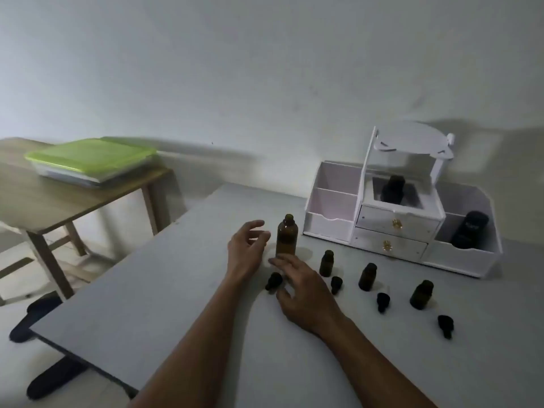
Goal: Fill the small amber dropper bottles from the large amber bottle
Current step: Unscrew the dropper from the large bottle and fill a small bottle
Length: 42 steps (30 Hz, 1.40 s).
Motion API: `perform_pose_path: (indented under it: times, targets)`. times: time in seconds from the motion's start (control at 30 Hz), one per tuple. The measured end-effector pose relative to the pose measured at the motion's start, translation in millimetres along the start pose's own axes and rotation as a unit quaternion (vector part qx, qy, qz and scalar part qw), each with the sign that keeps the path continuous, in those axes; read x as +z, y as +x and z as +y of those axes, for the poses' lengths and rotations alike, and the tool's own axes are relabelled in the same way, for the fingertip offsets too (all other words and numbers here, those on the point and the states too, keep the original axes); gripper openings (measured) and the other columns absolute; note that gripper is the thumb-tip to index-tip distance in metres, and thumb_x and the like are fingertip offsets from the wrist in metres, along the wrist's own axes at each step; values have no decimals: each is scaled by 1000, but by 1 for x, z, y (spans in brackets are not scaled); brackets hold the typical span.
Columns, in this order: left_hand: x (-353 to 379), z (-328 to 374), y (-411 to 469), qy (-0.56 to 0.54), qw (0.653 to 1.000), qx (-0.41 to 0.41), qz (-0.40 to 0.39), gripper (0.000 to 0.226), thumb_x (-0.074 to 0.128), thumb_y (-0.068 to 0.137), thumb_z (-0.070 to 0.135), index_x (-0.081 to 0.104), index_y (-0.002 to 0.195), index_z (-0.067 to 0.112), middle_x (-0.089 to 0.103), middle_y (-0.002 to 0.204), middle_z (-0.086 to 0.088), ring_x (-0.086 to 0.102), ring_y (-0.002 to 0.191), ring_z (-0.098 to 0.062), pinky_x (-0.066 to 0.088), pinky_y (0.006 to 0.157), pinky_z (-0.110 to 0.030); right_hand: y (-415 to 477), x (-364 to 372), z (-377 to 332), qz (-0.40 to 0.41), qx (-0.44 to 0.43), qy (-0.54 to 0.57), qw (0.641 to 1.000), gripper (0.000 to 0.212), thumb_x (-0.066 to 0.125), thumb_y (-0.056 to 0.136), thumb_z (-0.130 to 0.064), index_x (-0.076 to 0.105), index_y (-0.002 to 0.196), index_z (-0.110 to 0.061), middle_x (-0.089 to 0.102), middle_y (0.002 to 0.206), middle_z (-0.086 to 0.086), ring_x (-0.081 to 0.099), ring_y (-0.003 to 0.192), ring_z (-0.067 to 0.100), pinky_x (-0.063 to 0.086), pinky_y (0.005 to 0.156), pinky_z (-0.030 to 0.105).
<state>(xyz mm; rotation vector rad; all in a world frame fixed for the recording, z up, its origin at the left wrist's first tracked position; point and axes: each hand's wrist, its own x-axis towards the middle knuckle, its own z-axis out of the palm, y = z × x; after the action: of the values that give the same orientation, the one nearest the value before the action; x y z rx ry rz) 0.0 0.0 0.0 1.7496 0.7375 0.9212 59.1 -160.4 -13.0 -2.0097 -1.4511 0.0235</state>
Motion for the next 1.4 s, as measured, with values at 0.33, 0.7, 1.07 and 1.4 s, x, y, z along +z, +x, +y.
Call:
perform_pose_path:
  times: [0.33,0.7,1.07,1.4]
  targets:
    - [7,2,15,-113,984,23,-132,53,58,68,15,69,119,12,75,105,-10,70,99,-21,54,88,-34,1,-6,6,14,-17,63,998,30,65,84,-13,68,114,-16,63,120,-1,58,110,15,55,95,33]
    - [8,3,12,-111,975,44,-188,52,71,70,6,66,122,4,75,102,-13,74,89,-22,56,79,-31,-1,-20,-8,114,-41,61,991,34,79,78,-9,68,109,-14,62,115,0,56,107,11,46,88,14]
    - [12,-8,19,-86,979,49,-177,44,81,78,24,69,120,23,76,106,-5,74,97,-17,59,90,-40,66,-101,-31,359,-36,267,893,21,61,95,-11,65,115,-5,70,94,7,68,72,14,57,65,28]
    - [12,-10,23,-58,981,62,-174,43,80,79,31,69,121,31,76,106,3,73,96,-11,58,86,-32,87,-103,-18,302,64,461,832,9,61,98,-18,68,98,-13,71,73,-4,67,61,15,60,64,35]
